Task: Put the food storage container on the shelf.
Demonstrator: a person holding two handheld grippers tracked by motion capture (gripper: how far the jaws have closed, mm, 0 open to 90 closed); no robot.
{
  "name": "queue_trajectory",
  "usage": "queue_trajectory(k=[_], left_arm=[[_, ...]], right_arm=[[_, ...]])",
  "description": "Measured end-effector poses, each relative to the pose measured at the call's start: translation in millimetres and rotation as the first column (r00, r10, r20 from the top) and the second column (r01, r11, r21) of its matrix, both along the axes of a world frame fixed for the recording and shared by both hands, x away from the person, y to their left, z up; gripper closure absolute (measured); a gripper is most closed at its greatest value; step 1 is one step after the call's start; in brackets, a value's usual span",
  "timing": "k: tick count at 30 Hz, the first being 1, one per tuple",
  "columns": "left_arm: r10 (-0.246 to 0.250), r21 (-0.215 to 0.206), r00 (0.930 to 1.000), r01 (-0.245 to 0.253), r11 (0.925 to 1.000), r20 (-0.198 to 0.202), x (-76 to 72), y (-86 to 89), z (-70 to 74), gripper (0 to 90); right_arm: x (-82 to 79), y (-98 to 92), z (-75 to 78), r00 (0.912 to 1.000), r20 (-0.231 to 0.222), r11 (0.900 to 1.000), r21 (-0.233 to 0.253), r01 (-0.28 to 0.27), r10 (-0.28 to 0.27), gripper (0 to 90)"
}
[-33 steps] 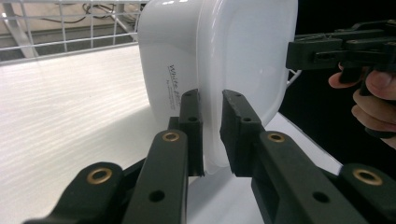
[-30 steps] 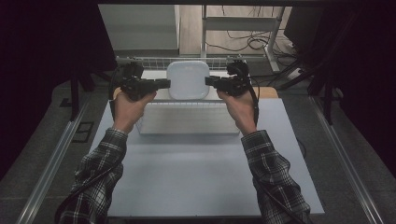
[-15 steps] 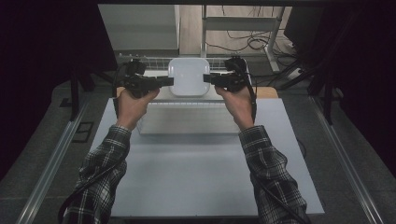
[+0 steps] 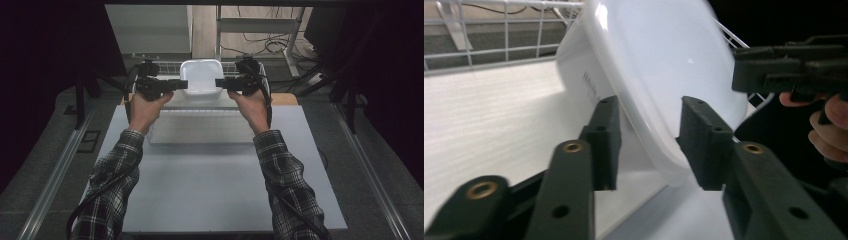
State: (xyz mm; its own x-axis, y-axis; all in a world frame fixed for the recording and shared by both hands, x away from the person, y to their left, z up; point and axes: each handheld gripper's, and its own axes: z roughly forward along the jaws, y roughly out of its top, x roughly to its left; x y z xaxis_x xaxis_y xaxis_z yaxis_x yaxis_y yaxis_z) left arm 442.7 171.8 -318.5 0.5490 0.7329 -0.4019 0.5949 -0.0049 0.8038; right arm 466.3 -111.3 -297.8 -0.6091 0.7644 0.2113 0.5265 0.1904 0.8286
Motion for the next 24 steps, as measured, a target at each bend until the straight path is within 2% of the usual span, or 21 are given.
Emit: queue_trajectory(k=[7,15,20,21,24], left_arm=[[0.032,0.035,0.9995,-0.032,0.9989,0.006,8.3,-1.4,3.3,54.8],[0.068,0.052,0.9976,-0.069,0.9963,0.016,17.9,-3.4,5.1,52.0],[0.093,0.094,0.9941,-0.098,0.9908,0.056,20.4,-3.8,3.7,39.7],[0.091,0.097,0.9937,-0.097,0.9905,0.065,20.5,-3.4,3.3,33.2],[0.081,0.075,0.9938,-0.087,0.9934,0.076,18.6,-1.9,4.0,28.4]], right_arm=[[3.2,1.8,0.7,1.0,0.006,1.0,0.0,0.004,-0.004,57.1],[9.3,4.8,2.1,0.9994,0.019,0.999,-0.011,0.03,-0.03,56.3],[13.6,5.6,1.6,0.9985,0.017,0.999,-0.002,0.052,-0.052,52.0],[13.8,4.9,1.7,0.9982,0.018,0.998,-0.01,0.057,-0.056,49.1],[12.9,3.8,2.1,0.9979,0.029,0.998,-0.01,0.058,-0.058,44.8]])
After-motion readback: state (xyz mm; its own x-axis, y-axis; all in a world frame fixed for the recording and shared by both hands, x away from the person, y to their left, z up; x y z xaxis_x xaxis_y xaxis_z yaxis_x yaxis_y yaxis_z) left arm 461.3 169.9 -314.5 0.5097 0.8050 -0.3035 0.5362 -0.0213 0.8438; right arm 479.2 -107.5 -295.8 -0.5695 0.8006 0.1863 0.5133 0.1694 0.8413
